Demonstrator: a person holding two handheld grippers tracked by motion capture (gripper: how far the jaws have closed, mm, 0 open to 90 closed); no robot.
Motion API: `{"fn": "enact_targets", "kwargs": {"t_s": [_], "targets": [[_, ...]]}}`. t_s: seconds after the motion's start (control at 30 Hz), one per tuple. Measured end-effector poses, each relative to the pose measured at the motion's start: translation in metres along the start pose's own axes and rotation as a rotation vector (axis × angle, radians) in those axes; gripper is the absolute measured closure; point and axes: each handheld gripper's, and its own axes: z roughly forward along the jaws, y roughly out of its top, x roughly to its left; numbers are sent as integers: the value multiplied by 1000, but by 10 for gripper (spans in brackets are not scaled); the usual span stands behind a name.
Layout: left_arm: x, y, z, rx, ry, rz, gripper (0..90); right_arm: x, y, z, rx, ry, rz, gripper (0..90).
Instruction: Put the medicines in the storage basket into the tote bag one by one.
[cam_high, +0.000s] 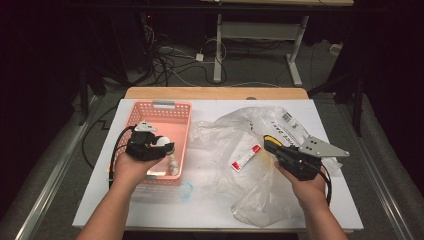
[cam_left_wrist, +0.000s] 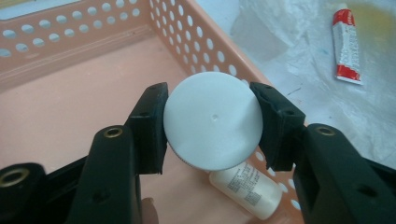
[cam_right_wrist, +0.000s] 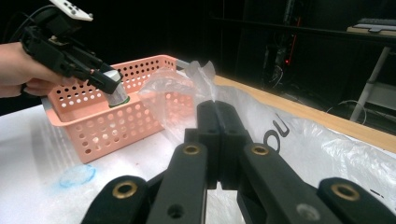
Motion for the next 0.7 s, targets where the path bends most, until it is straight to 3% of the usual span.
{"fn": "enact_targets", "kwargs": {"t_s": [0.27, 0.5, 0.7], "targets": [[-10, -15, -10, -58, 18, 19, 486, 0, 0, 0, 0, 0, -1, 900], [-17, -30, -16, -114, 12, 7, 487, 1, 0, 1, 2, 1, -7, 900], [-20, -38, -15, -120, 7, 1, 487, 3, -1, 2, 4, 5, -10, 900]]}}
